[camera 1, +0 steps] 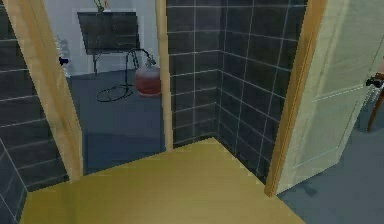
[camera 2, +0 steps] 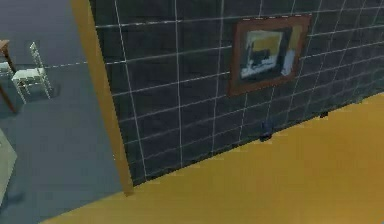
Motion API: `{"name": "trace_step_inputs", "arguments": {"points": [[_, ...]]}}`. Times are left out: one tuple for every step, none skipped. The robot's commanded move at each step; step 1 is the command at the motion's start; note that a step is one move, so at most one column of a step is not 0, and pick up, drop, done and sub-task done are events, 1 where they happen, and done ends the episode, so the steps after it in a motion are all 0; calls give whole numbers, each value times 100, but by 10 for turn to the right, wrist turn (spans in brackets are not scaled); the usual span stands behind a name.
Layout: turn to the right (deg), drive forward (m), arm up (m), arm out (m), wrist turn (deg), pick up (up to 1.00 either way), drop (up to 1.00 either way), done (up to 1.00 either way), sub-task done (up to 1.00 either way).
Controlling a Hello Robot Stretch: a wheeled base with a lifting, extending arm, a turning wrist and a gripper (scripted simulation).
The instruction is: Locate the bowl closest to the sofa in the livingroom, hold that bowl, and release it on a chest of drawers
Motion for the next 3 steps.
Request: {"name": "trace_step_inputs", "arguments": {"points": [[0, 5, 0, 0, 0, 0, 0, 0, 0], [450, 0, 0, 0, 0, 0, 0, 0, 0], [360, 0, 0, 0, 0, 0, 0, 0, 0]]}}
